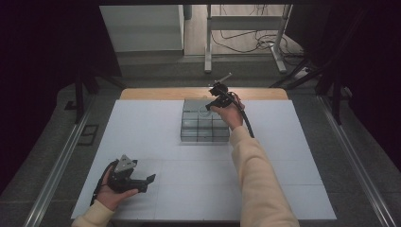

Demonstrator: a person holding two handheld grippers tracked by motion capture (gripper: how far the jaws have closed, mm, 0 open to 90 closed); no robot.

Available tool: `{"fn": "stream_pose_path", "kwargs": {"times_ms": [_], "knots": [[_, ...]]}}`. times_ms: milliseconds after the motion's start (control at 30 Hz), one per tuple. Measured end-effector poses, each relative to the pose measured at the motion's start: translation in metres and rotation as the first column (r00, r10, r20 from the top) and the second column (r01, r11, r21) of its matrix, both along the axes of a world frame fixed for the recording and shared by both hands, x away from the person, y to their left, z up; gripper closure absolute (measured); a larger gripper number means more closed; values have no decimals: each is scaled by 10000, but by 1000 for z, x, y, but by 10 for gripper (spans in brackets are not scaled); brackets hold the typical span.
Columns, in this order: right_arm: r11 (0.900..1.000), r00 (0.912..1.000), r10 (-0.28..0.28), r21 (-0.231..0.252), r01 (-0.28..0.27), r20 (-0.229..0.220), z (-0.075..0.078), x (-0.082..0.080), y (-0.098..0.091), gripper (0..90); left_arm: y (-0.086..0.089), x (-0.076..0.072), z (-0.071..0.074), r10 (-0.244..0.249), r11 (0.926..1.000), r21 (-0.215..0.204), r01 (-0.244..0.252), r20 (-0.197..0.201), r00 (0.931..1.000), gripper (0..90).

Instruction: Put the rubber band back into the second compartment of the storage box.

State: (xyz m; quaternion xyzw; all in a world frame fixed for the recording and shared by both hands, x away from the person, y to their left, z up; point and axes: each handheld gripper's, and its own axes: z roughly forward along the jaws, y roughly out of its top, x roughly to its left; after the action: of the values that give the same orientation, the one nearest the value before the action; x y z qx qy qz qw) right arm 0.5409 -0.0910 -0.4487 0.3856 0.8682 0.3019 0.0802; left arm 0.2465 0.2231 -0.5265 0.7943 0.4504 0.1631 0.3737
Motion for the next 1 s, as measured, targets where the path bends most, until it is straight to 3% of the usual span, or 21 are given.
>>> {"fn": "stream_pose_path", "kwargs": {"times_ms": [667, 1000], "knots": [[9993, 9998, 31, -363, -38, -210, -22, -5, 1, 812, 0, -1, 0, 11, 10000, 20, -11, -2, 10000, 93], [9993, 9997, 9, -369, -18, -232, -25, -6, 2, 812, 0, -1, 0, 5, 10000, 26, -5, -8, 10000, 93]]}}
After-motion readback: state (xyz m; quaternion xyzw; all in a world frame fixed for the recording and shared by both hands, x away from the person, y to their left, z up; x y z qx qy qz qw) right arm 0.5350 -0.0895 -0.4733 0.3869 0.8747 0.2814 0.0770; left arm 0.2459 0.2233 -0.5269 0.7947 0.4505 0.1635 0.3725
